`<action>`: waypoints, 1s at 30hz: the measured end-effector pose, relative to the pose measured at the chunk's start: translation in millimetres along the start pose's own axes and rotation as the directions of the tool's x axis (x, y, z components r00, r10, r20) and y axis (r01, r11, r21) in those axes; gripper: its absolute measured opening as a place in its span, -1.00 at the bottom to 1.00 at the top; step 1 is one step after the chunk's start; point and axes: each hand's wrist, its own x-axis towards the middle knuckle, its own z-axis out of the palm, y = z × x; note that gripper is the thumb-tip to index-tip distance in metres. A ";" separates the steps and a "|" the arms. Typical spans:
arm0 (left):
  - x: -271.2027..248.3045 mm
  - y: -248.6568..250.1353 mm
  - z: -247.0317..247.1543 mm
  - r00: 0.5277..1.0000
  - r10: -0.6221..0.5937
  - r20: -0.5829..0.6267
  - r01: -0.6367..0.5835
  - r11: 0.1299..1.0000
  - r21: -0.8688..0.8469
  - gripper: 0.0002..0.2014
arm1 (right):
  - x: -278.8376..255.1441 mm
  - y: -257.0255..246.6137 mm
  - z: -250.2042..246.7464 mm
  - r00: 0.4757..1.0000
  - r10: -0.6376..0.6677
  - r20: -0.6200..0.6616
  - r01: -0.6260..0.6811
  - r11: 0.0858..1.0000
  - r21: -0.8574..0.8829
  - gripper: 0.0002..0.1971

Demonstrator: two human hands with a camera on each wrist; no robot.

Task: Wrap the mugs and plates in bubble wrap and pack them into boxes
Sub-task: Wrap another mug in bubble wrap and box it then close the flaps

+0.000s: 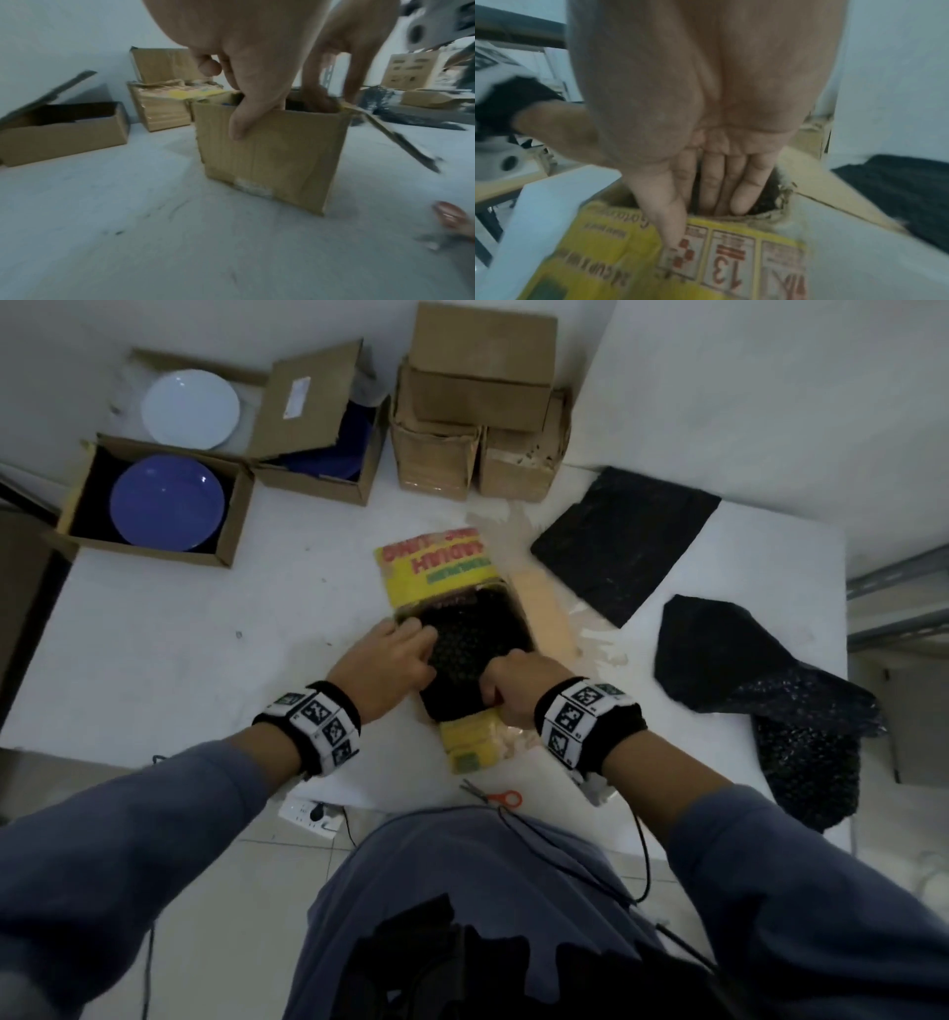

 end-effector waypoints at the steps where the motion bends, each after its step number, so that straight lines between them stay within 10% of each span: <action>1: 4.2 -5.3 -3.9 0.999 -0.044 -0.022 0.043 0.998 -0.044 -0.92 | -0.8 -5.5 6.7 1.000 -0.016 0.009 0.016 0.999 0.042 -0.72; 9: 20.9 16.9 -6.6 0.908 -0.376 0.183 0.418 0.830 -0.368 -0.55 | -1.9 -23.4 14.8 0.956 -0.150 -0.253 0.137 0.988 -0.067 -0.77; 13: 17.3 13.8 3.5 0.912 -0.397 0.103 0.400 0.807 -0.434 -0.59 | -13.1 11.1 -2.6 0.959 -0.042 -0.279 -0.011 0.983 -0.185 -0.97; 20: 34.5 -1.4 -19.9 0.923 -0.384 -0.028 0.355 0.876 -0.326 -0.76 | -14.5 18.7 16.5 0.973 0.073 -0.220 -0.053 0.994 0.096 -0.72; 30: 25.2 79.4 -20.5 0.768 -0.360 0.530 0.606 0.676 -0.419 -0.63 | 3.9 14.7 -8.1 0.988 0.095 -0.124 -0.072 0.981 0.179 -0.80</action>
